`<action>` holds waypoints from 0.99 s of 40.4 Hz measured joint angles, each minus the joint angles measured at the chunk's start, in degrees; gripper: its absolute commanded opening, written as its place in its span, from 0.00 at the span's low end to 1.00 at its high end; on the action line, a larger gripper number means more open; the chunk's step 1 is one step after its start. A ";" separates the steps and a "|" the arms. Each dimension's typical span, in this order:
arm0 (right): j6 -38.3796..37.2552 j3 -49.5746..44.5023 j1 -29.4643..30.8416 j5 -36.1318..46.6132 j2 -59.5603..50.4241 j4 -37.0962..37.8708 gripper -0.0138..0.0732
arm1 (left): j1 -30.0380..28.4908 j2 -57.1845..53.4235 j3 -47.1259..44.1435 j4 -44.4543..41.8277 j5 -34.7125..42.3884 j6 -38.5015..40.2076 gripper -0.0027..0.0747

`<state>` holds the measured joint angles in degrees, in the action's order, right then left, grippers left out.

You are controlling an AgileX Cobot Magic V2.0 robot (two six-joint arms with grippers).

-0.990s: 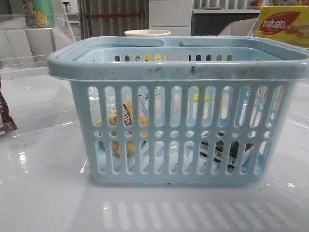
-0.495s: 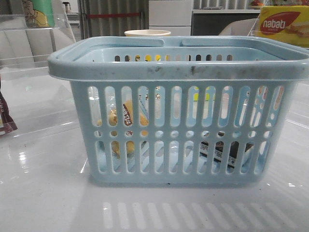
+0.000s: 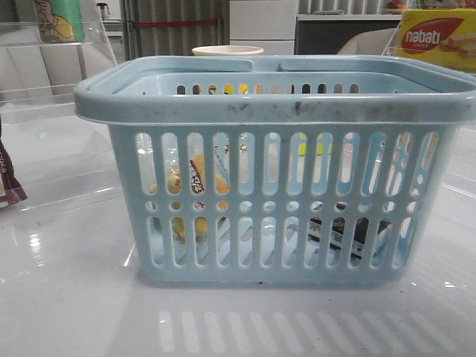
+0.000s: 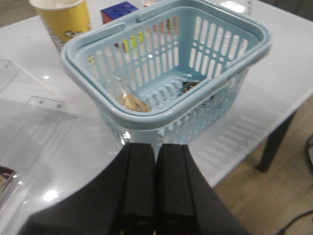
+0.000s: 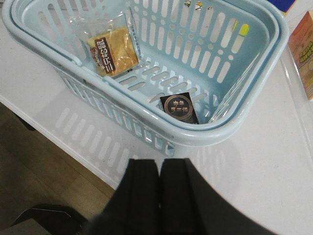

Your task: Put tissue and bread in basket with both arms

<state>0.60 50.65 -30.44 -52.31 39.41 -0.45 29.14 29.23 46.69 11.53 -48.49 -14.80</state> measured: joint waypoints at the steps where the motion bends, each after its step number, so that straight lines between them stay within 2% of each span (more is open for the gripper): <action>1: 0.00 0.00 0.00 0.00 0.00 0.00 0.22 | -2.04 -1.22 -0.70 0.00 0.57 0.00 0.15; 12: 0.00 0.00 0.00 0.00 0.00 0.00 0.22 | -24.87 -14.29 -14.07 0.00 13.72 0.00 0.16; 17: 0.00 0.00 0.00 0.00 0.00 0.00 0.22 | -31.18 -17.41 -20.68 0.00 18.74 0.00 0.16; 27: 0.00 0.00 0.00 0.00 0.00 0.00 0.22 | -32.99 -25.91 -34.27 -7.66 27.39 9.15 0.16; 40: 0.00 0.00 0.00 0.00 0.00 0.00 0.22 | -32.30 -29.55 -46.36 -9.17 43.01 10.57 0.15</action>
<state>0.60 50.65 -30.44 -52.31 39.41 -0.45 -3.15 -0.31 0.33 2.36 -5.48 -4.22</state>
